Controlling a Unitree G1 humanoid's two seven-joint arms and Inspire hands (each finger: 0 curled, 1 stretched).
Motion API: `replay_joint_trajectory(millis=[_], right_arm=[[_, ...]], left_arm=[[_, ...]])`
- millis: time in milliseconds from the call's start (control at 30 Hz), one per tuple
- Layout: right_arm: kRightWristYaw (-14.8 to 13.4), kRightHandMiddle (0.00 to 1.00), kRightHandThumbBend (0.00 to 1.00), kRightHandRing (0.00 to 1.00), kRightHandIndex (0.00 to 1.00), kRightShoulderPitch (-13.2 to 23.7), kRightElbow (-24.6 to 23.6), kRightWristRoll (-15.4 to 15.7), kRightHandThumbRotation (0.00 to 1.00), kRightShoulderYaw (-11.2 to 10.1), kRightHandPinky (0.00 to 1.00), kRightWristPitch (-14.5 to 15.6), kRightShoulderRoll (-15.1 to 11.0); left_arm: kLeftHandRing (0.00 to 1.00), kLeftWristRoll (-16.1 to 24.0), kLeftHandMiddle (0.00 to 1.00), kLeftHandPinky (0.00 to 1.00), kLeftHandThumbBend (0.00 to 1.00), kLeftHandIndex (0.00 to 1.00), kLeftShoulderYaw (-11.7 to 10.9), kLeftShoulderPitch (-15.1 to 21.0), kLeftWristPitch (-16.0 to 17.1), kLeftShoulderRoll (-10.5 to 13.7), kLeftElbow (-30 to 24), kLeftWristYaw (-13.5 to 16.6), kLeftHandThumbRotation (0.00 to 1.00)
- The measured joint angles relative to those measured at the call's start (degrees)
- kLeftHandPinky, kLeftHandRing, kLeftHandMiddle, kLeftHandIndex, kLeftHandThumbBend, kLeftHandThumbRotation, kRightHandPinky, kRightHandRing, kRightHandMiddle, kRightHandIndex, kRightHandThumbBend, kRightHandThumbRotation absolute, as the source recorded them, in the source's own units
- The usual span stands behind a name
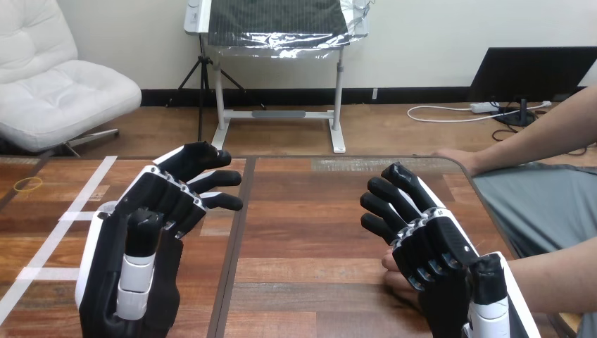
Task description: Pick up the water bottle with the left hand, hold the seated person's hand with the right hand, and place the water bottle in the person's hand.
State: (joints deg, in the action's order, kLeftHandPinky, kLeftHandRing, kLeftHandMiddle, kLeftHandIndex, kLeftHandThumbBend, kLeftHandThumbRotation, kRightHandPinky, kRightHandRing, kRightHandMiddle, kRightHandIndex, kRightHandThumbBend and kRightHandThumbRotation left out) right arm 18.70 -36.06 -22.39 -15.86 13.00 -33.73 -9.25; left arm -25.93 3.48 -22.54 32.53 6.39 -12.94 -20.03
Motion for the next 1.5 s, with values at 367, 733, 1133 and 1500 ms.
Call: replay_joint_trajectory(millis=[367, 733, 1133, 1500], right_arm=[[0.0, 0.91, 0.62, 0.89, 0.92, 0.0, 0.0, 0.0, 1.00, 0.0, 0.88, 0.1, 0.0], [0.0, 0.90, 0.62, 0.89, 0.91, 0.0, 0.0, 0.0, 1.00, -0.1, 0.88, 0.2, 0.0], [0.0, 0.90, 0.60, 0.88, 0.91, 0.1, 0.0, 0.0, 1.00, -0.3, 0.86, 0.2, 0.0], [-0.1, 0.90, 0.60, 0.87, 0.91, 0.1, 0.0, 0.1, 1.00, -0.3, 0.85, 0.3, 0.0]], left_arm=[[0.76, 3.8, 0.81, 0.62, 0.96, 0.81, -0.3, 0.0, 1.0, 0.0, 0.1, 0.7, 0.39], [0.86, 9.8, 0.91, 0.70, 1.00, 0.89, -0.8, 0.2, 1.8, 0.0, 0.1, 4.2, 0.25], [0.90, 14.5, 0.94, 0.75, 1.00, 0.93, -1.9, 0.2, 2.1, 0.1, 0.1, 7.3, 0.20], [0.90, 20.1, 0.93, 0.78, 1.00, 0.93, -3.8, 0.7, 2.2, 0.1, 0.1, 11.7, 0.20]])
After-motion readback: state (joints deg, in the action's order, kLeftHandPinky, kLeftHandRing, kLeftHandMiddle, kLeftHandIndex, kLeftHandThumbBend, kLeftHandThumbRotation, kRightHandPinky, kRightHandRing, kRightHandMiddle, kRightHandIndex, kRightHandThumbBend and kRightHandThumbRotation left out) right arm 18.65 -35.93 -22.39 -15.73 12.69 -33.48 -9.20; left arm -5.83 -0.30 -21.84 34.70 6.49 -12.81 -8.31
